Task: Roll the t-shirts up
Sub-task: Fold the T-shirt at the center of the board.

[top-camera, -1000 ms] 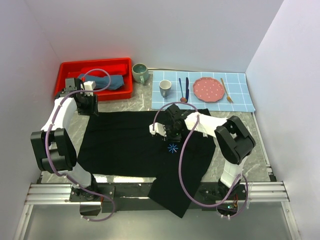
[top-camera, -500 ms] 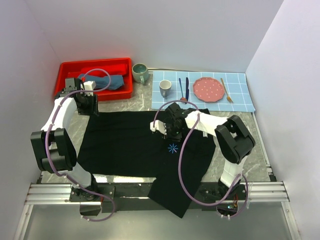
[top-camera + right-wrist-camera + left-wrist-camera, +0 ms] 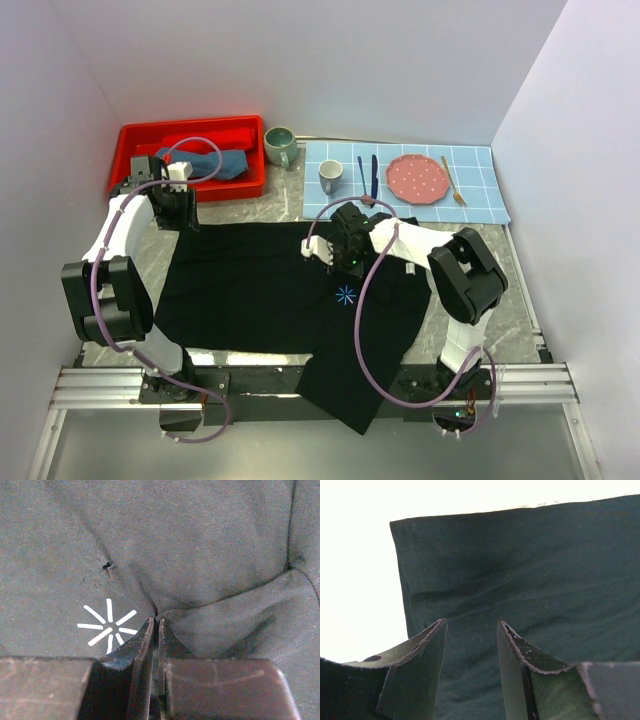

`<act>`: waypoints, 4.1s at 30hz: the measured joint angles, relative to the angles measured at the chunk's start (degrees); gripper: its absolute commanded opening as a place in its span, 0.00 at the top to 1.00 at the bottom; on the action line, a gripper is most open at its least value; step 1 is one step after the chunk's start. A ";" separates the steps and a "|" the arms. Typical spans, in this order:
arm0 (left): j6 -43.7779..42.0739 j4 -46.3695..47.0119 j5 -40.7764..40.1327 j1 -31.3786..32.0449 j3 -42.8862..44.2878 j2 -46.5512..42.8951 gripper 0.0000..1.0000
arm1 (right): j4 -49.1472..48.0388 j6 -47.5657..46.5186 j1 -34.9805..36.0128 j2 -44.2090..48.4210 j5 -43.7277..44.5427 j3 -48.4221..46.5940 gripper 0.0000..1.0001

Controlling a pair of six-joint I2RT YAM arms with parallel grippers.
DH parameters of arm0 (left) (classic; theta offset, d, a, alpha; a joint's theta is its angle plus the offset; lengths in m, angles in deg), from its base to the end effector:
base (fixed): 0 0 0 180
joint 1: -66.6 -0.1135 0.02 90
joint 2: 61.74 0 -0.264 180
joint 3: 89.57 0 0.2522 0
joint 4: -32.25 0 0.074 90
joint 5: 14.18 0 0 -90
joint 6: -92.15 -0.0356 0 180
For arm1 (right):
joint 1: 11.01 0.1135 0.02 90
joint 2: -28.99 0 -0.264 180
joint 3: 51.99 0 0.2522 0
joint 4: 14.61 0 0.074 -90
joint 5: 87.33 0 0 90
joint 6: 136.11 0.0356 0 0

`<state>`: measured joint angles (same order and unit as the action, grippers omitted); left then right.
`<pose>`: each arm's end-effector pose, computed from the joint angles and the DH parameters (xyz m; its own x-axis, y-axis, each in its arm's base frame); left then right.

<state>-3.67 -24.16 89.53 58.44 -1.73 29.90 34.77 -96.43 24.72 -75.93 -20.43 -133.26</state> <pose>0.3310 0.0389 0.2664 -0.8568 -0.0233 -0.5151 0.0659 0.9858 -0.1542 0.2761 0.2158 0.1653 -0.0108 -0.8798 -0.4752 -0.9999 0.0042 0.0150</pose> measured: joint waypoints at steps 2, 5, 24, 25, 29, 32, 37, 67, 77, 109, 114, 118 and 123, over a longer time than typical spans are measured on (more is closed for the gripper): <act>0.07 -0.02 0.11 0.00 0.00 0.02 0.50 | 0.39 0.59 -0.02 0.02 -0.15 0.00 0.77; 0.11 0.00 0.55 0.00 0.00 0.07 0.49 | 1.09 1.49 -0.13 0.70 -0.39 0.11 0.83; 0.76 0.02 3.39 0.00 0.00 0.07 0.49 | 0.81 8.90 -0.52 1.97 -0.17 0.37 0.74; 0.81 0.02 3.50 0.00 0.00 0.07 0.49 | 0.66 9.22 -0.61 1.97 -0.13 0.37 0.75; 0.87 0.02 4.07 0.00 0.00 0.07 0.49 | -0.26 10.45 -0.96 1.97 0.48 0.46 0.82; 0.96 0.02 4.33 0.00 0.02 0.07 0.49 | -0.66 10.88 -1.16 1.97 0.81 0.46 0.94; 0.96 0.02 4.48 0.00 0.02 0.07 0.49 | -0.70 11.52 -1.97 1.97 0.55 0.46 1.00; 0.92 -0.24 5.44 0.00 2.16 1.77 0.48 | 7.10 17.42 -1.51 1.18 -11.56 -7.19 0.57; 0.46 1.31 1.33 0.11 10.51 15.04 0.53 | 0.98 26.51 -24.28 -1.60 -1.97 -16.81 0.61; -6.49 3.54 -7.67 0.72 20.02 24.98 0.35 | 5.81 14.69 -39.82 -18.01 8.04 -30.71 0.55; -4.98 3.96 -9.75 0.15 20.02 26.47 0.36 | 8.85 14.99 -39.74 -18.56 3.87 -31.21 0.54; -4.22 4.09 -10.99 0.09 20.02 27.93 0.39 | 10.03 15.61 -39.74 -18.56 -0.04 -31.21 0.53; -3.91 4.26 -11.72 0.00 20.00 28.92 0.54 | 12.17 16.22 -39.74 -19.89 -2.51 -32.83 0.55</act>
<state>-7.59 -19.90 77.82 58.44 18.27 58.81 46.94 -80.21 -15.02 -95.82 -22.94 -166.09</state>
